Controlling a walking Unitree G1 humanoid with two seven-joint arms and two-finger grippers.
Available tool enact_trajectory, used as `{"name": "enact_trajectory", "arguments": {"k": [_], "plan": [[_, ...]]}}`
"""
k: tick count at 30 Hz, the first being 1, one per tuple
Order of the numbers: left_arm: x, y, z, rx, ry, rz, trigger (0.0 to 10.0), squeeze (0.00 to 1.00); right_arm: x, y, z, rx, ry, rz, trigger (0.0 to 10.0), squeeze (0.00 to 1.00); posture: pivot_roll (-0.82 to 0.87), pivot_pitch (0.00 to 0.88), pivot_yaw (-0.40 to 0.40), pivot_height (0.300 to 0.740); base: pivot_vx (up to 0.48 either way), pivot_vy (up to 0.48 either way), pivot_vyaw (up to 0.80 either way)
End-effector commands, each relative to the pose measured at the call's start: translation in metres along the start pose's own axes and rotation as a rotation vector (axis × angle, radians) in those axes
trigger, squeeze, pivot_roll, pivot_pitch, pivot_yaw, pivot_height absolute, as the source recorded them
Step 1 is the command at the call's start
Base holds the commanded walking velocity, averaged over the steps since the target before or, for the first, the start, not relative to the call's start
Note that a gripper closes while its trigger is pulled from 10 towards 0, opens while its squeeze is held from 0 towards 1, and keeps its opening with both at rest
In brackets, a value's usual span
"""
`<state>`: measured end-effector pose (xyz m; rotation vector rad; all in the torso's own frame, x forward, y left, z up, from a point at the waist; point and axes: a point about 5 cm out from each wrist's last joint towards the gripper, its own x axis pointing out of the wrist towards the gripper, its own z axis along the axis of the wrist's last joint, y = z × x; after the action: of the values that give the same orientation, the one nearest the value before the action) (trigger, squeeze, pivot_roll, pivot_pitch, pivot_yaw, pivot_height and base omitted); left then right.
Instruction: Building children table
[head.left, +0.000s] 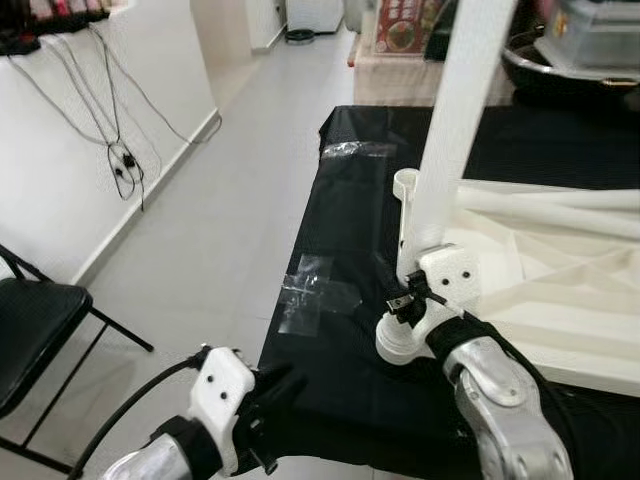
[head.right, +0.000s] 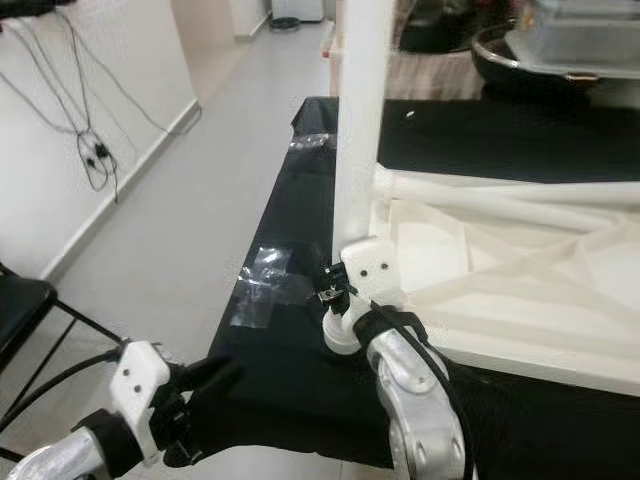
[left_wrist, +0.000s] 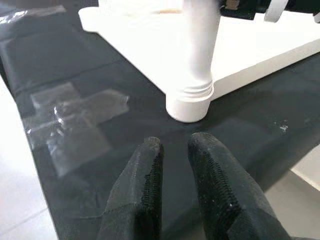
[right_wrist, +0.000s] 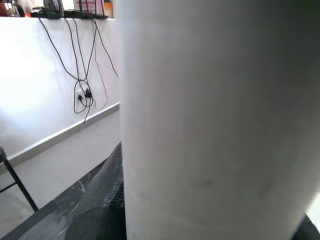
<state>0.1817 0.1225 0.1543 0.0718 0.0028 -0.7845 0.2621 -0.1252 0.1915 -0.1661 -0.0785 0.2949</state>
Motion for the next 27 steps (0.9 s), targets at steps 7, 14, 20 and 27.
{"name": "enact_trajectory", "arguments": {"k": [7,14,20,27], "plan": [[-0.001,0.002,-0.004,-0.005,0.014,0.016,10.0,0.0,0.01,-0.004,-0.016,0.051,0.09,0.081,10.0,1.0,0.04,0.163,0.021,0.74,0.0,0.0,0.0],[0.0,-0.001,-0.006,-0.012,0.014,0.005,10.0,0.0,0.012,-0.016,0.014,0.074,-0.077,0.395,10.0,1.0,0.05,0.169,0.023,0.74,0.0,0.0,0.0],[-0.004,-0.001,-0.005,-0.014,0.021,0.01,10.0,0.0,0.022,-0.039,0.021,0.027,-0.061,0.641,10.0,0.0,0.06,0.18,0.034,0.74,0.0,0.0,0.0],[-0.008,-0.003,-0.004,-0.017,0.029,0.018,10.0,0.0,0.044,-0.06,0.042,0.041,-0.133,0.713,10.0,0.0,0.09,0.194,0.036,0.74,0.0,0.0,0.0]]}}
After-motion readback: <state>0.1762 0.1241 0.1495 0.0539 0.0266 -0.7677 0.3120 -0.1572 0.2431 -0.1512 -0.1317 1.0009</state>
